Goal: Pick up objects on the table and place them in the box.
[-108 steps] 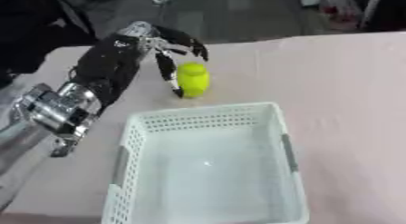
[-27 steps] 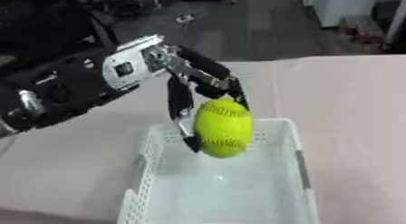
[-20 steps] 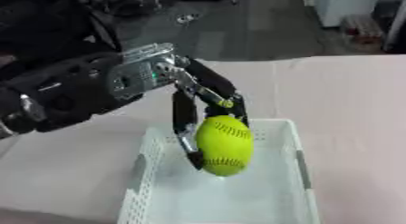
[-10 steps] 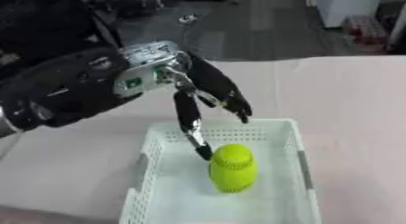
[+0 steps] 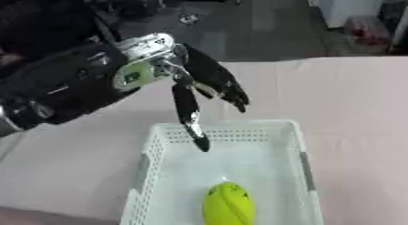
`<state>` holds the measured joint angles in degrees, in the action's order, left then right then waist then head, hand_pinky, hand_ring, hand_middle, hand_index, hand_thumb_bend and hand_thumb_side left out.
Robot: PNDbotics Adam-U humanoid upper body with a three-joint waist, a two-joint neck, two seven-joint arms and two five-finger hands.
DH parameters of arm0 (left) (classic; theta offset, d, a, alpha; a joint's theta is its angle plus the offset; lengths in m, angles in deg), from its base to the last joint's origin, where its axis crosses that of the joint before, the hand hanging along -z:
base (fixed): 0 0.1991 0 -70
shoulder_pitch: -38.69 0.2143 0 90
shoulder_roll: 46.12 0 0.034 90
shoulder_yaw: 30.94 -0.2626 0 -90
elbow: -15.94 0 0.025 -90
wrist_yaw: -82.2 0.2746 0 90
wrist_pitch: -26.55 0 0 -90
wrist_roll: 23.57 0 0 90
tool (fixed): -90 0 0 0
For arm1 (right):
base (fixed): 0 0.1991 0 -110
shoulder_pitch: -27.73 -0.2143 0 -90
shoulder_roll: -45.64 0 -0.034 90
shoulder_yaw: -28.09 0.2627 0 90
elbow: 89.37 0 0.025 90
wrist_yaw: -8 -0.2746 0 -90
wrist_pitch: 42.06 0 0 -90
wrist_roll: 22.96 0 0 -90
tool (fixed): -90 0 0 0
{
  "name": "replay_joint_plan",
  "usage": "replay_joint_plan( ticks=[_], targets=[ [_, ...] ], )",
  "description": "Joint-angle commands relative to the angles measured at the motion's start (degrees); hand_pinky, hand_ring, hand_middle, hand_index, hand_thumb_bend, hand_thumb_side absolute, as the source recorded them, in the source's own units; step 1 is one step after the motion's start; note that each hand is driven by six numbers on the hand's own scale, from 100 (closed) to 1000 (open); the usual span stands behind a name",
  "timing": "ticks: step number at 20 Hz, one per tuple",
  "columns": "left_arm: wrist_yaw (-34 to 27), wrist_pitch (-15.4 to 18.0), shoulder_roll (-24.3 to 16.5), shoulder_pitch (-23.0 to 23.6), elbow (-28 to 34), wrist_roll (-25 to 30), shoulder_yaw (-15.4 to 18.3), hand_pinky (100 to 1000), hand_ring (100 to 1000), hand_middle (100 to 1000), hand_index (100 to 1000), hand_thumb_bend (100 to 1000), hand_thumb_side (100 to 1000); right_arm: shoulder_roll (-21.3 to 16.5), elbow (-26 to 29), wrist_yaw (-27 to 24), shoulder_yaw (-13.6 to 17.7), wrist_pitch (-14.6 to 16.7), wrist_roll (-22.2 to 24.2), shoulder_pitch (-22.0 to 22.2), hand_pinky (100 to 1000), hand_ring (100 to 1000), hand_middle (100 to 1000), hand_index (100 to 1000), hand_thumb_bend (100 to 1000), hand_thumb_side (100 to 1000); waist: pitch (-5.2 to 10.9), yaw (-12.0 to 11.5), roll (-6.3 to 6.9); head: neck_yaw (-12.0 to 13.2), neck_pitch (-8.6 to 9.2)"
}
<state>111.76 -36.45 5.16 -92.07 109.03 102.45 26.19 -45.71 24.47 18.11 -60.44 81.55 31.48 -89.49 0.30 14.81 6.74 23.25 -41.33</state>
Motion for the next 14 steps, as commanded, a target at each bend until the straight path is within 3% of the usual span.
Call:
replay_joint_plan(
  ticks=[1,5,7,11,14],
  targets=[
    [-0.86,12.86,-4.20,1.54,1.60,13.47,6.69,1000,1000,1000,1000,488,834,-1.55,0.76,0.25,0.40,0.83,-1.06,-0.60,309,448,473,586,100,962,0.68,-0.42,-0.52,-0.13,1.22],
    [0.81,5.46,-5.81,8.37,4.20,4.68,15.27,1000,1000,985,942,348,648,-1.83,0.76,0.69,0.80,0.79,-1.46,-0.16,308,448,473,586,100,961,0.55,-1.15,-0.89,-0.81,1.57],
    [1.53,1.66,-5.59,12.57,6.03,-1.40,19.50,970,956,945,909,261,554,-2.03,0.76,1.02,1.07,0.73,-1.78,0.22,304,447,473,586,100,960,0.47,-1.73,-1.21,-1.38,1.61],
    [2.26,-5.65,-0.80,19.36,6.32,-13.83,28.14,891,870,907,880,167,479,-2.72,0.76,1.78,1.50,0.43,-2.45,1.62,294,445,473,586,100,958,0.55,-3.46,-2.04,-3.01,1.81],
    [2.28,-9.96,4.30,21.87,5.54,-20.90,32.62,862,830,891,873,105,493,-3.28,0.76,2.20,1.44,0.17,-2.68,2.77,288,445,473,586,100,954,0.82,-4.57,-2.68,-3.89,1.88]
  ],
)
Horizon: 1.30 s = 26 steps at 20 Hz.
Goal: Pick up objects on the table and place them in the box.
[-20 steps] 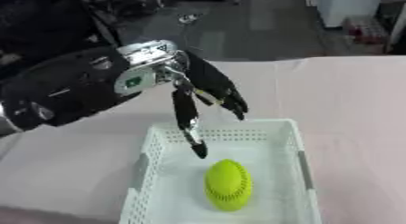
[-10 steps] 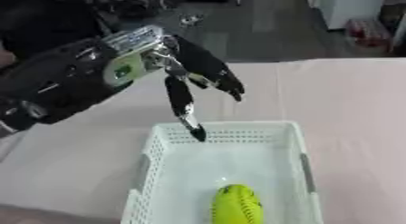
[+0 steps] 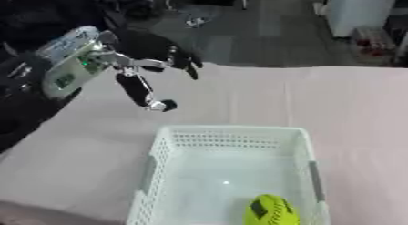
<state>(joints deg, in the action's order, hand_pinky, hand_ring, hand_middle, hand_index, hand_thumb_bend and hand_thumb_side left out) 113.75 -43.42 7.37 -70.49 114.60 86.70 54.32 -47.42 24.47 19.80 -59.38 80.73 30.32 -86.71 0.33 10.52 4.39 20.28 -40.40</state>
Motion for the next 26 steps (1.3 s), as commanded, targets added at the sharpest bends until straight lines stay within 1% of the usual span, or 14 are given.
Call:
replay_joint_plan(
  ticks=[1,2,3,4,5,6,7,8,9,10,13,17,21,26],
  targets=[
    [-0.07,-4.32,4.45,0.61,-0.09,-7.52,6.00,849,809,881,869,100,488,-1.84,0.75,0.65,0.40,0.98,-1.60,0.48,286,444,472,585,100,952,0.95,-0.78,-0.64,-1.26,0.76],
    [-0.40,-5.46,6.56,0.84,0.20,-9.93,7.30,841,799,874,864,100,482,-2.08,0.75,0.82,0.50,1.05,-1.73,0.93,287,444,471,585,100,951,1.08,-1.20,-0.89,-1.58,0.56],
    [-0.66,-6.35,8.75,0.86,1.17,-12.98,8.62,798,748,835,835,140,468,-2.28,0.75,1.00,0.66,1.14,-1.93,1.41,286,444,470,583,100,948,1.22,-1.62,-1.18,-2.01,0.26],
    [-0.80,-7.01,10.50,1.10,2.39,-16.16,9.44,803,755,840,838,136,468,-2.45,0.75,1.21,0.81,1.27,-2.15,1.80,285,444,468,584,100,949,1.31,-1.93,-1.35,-2.39,0.05],
    [-1.69,-7.47,13.25,1.00,4.38,-20.37,10.47,752,694,799,812,170,478,-2.64,0.75,1.45,0.95,1.34,-2.32,2.30,283,444,469,582,100,946,1.49,-2.32,-1.69,-3.16,-0.33],
    [-2.82,-7.86,15.66,1.13,6.63,-24.78,11.14,752,694,799,812,170,478,-2.83,0.75,1.72,1.10,1.36,-2.47,2.74,283,444,469,582,100,946,1.64,-2.62,-1.92,-3.78,-0.65],
    [-3.73,-8.13,17.48,1.33,8.67,-28.51,11.49,735,675,783,800,174,510,-2.97,0.75,1.95,1.20,1.36,-2.60,3.05,283,445,469,581,100,944,1.78,-2.82,-2.12,-4.27,-0.90],
    [-4.47,-8.26,19.06,1.69,10.75,-31.90,11.62,738,678,785,802,182,497,-3.11,0.75,2.20,1.31,1.37,-2.72,3.31,283,445,469,582,100,945,1.91,-2.97,-2.26,-4.69,-1.11],
    [-4.95,-8.28,20.38,2.05,12.64,-34.52,11.47,731,672,787,809,180,537,-3.25,0.75,2.46,1.46,1.41,-2.85,3.58,285,446,468,580,100,942,2.06,-3.11,-2.43,-5.43,-1.31],
    [-5.20,-8.14,21.61,2.49,14.34,-36.43,11.07,734,674,786,807,175,535,-3.44,0.75,2.76,1.67,1.42,-3.05,3.93,285,446,468,580,100,943,2.21,-3.30,-2.55,-6.22,-1.44],
    [-5.28,-6.63,23.87,3.17,15.74,-39.01,9.86,724,659,775,805,181,544,-4.10,0.75,3.61,2.20,1.34,-3.63,4.94,284,447,468,579,100,933,2.58,-4.17,-2.86,-8.63,-1.52],
    [-6.13,-6.23,25.76,3.43,15.92,-38.26,8.38,722,650,773,804,171,547,-5.21,0.75,4.95,2.80,1.19,-4.48,6.95,275,446,468,579,100,936,2.97,-5.96,-3.27,-10.96,-1.64],
    [-7.29,-5.67,26.25,3.17,15.93,-36.62,7.01,721,651,776,806,168,544,-5.74,0.75,5.75,2.55,0.95,-4.83,8.27,267,444,469,579,100,936,3.11,-6.80,-3.46,-11.84,-1.16],
    [-7.57,-5.21,25.82,4.11,15.93,-37.08,6.87,720,647,777,808,166,547,-5.24,0.75,5.67,1.99,0.86,-4.70,7.92,269,444,469,580,100,939,2.89,-6.59,-3.38,-11.02,-0.70]
  ],
)
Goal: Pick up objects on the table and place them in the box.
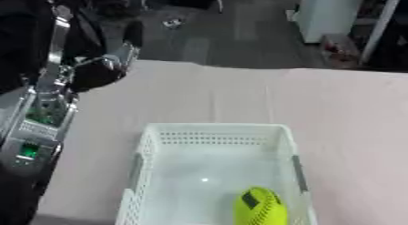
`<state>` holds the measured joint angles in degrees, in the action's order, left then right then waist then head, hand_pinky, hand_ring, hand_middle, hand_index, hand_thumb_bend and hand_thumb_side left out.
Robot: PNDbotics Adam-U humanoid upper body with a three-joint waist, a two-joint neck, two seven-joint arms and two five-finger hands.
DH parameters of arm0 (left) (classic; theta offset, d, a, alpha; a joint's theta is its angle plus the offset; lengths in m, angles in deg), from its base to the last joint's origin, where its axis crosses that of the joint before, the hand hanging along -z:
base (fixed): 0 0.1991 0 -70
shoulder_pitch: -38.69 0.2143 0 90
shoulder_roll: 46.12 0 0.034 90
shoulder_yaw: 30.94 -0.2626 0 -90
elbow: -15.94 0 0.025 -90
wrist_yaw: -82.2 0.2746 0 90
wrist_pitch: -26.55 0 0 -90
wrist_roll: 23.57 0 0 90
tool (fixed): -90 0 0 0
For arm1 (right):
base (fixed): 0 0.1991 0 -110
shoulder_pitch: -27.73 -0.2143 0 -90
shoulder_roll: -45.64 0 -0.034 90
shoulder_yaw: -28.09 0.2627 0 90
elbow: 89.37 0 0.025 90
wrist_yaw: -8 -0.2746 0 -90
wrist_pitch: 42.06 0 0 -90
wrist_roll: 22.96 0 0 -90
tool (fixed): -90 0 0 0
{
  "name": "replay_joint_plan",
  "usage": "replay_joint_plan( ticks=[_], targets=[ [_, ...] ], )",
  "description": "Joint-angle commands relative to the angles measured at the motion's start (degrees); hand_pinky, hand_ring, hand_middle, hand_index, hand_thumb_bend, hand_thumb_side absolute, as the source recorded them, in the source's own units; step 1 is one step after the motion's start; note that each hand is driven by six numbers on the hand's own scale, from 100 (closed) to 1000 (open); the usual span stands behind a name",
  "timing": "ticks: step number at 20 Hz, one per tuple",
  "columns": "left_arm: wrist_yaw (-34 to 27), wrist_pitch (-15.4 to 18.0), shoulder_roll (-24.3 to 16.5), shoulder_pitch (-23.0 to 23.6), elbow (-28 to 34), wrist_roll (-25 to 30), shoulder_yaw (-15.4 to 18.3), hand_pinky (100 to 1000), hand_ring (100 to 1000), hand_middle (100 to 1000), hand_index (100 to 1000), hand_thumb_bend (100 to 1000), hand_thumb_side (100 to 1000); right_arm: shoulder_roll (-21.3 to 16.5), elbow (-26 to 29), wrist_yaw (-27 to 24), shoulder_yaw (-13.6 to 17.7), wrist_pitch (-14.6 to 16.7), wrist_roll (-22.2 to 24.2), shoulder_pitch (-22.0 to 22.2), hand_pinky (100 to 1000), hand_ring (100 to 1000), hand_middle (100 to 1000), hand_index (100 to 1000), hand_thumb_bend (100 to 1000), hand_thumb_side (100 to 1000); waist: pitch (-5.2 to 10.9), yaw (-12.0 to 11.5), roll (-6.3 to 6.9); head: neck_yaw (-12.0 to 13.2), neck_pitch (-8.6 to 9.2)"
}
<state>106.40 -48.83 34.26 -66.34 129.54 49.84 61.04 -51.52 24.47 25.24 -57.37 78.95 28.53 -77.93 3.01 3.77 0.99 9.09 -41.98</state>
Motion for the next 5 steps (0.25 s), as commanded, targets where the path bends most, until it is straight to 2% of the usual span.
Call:
replay_joint_plan(
  ticks=[1,5],
  targets=[
    [-0.10,0.07,-1.17,0.30,0.99,-0.44,0.29,719,647,778,808,165,549,-0.96,0.76,0.14,-0.08,2.65,-2.86,-1.08,269,444,469,581,100,939,0.15,0.36,0.07,0.21,1.10],
    [0.40,-0.72,-1.37,1.29,0.99,-1.12,0.80,720,645,778,809,163,549,-0.54,0.76,-0.14,-0.07,2.64,-2.75,-1.89,275,445,469,580,100,939,0.09,0.98,0.27,0.37,1.00]
  ],
)
